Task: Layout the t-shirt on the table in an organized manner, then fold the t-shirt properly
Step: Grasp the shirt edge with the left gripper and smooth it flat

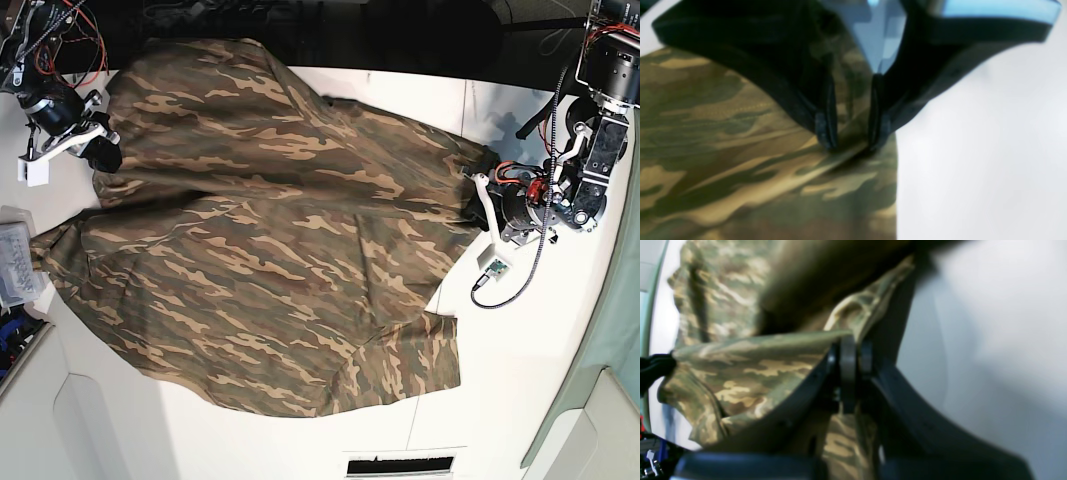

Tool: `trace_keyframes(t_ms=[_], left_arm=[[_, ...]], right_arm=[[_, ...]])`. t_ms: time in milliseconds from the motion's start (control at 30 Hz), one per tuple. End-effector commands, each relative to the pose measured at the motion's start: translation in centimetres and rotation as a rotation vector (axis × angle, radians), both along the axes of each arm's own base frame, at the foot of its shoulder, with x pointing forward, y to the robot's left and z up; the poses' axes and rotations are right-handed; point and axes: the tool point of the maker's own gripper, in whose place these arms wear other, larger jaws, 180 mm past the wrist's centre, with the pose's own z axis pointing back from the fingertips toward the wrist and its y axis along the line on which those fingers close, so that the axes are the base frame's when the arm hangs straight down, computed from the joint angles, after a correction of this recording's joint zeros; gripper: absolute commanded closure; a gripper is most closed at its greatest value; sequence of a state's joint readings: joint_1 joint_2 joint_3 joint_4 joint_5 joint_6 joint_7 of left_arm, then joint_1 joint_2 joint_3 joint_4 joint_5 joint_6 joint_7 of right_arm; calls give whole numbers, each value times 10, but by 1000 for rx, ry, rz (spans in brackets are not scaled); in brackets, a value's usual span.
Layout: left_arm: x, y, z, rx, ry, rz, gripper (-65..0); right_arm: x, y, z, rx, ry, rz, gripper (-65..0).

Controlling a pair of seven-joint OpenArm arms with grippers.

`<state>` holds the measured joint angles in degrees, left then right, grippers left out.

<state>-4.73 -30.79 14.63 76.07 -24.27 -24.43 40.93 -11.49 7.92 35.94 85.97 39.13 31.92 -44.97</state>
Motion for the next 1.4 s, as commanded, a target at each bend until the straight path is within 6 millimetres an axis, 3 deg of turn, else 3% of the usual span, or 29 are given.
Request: trace_keyframes(t_ms=[0,67,100,267,333,533,733,1133,1367], left_arm=[[13,0,19,-9,-50,-26,-200],[15,-9,31,-33,-64,-58,-200],[18,-13,40,-42,-82,-70,-200],[26,-20,88,-58,-175,-142,-200],[21,-17,96,-58,-166,-157,-200],[-5,19,73,-3,-81,-85,-206],[-23,30,53,-13,-12,-33,-241],[-42,14,33,-123,104,-9,-241],[-53,-11,32,-214,148,-71,-241]], right_arm=[[10,-8,14,-9,-60,-13,-79],[9,-8,13,-9,-57,-14,-226],[9,-8,14,-5,-62,-15,-265],[15,-5,22,30,-95,-25,-278],[16,-4,23,36,-101,-26,-278],[16,-4,23,36,-101,-26,-278],[17,-4,24,38,-105,-27,-278],[17,-3,23,38,-101,-25,-278],[17,-3,23,38,-101,-25,-278]])
